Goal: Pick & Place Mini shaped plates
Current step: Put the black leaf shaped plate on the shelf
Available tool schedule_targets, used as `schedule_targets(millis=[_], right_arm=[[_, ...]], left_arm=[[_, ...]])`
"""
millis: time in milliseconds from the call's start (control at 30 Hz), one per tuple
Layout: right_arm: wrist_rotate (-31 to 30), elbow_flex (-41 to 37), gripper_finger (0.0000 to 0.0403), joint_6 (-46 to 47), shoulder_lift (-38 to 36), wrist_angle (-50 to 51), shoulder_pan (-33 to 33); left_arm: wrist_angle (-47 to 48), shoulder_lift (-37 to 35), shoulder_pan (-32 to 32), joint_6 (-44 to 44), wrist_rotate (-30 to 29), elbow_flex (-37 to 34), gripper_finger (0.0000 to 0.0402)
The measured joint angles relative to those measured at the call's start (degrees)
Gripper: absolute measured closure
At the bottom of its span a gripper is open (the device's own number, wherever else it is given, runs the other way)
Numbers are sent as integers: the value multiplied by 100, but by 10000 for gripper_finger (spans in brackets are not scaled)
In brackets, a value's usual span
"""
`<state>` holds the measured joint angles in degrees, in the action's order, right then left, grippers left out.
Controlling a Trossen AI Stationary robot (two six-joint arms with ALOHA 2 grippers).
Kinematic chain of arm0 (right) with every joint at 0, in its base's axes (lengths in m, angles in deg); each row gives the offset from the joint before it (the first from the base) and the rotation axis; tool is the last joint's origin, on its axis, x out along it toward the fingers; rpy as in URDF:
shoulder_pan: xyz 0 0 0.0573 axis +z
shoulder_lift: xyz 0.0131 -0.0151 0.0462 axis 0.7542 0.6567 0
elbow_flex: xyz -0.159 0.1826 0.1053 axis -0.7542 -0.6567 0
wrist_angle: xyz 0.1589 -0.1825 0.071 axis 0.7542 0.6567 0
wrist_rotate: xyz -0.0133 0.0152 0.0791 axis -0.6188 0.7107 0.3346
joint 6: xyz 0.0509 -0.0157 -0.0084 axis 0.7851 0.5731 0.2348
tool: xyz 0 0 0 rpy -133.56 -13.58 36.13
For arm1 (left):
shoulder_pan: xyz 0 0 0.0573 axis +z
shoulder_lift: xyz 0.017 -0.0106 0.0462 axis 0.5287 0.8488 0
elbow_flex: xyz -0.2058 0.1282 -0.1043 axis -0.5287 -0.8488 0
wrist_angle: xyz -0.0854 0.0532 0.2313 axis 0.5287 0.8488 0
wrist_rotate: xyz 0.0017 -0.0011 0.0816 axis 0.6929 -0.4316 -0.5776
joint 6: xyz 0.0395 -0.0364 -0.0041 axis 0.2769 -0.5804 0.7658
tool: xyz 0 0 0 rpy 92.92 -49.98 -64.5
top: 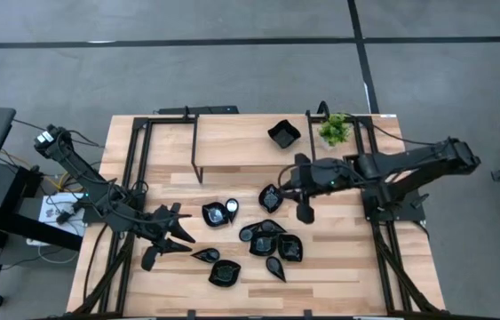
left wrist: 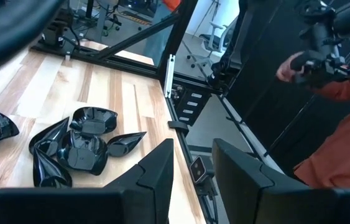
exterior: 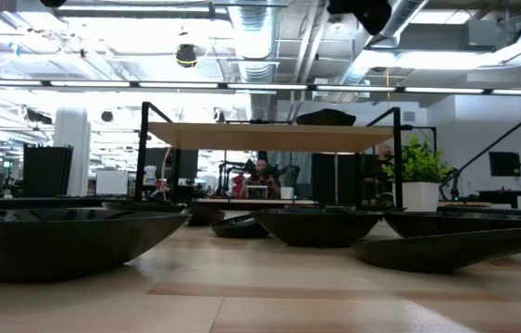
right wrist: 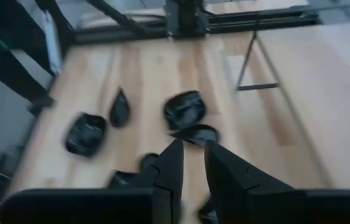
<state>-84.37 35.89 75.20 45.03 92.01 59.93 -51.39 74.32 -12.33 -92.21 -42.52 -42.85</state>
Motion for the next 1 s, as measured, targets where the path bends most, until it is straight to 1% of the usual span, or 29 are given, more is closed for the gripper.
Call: schedule_targets(millis=[200, 333, 433, 567, 767, 867, 1000], right_arm=[[-4, -38, 342, 1062, 27, -107, 433], [-35, -142, 342, 1380, 209, -262, 734], [-142, -130, 342, 1559, 532, -645, 914], [-189, -133, 342, 1753, 1177, -1623, 1132], [-53, -131, 342, 1682, 2112, -3269, 1542], [82, -131, 342, 1565, 2461, -3919, 1674], [165, -131, 342, 1558, 2750, -4482, 1719]], left_arm=[[-109, 0, 0, 0, -2, 0, 289], [-153, 0, 0, 0, -2, 0, 289], [-158, 0, 1, 0, -2, 1, 289], [-196, 0, 2, -22, -2, 2, 289], [-300, 0, 2, -20, -2, 0, 289], [-335, 0, 2, -20, -2, 0, 289], [-442, 0, 4, -20, -74, 0, 289]])
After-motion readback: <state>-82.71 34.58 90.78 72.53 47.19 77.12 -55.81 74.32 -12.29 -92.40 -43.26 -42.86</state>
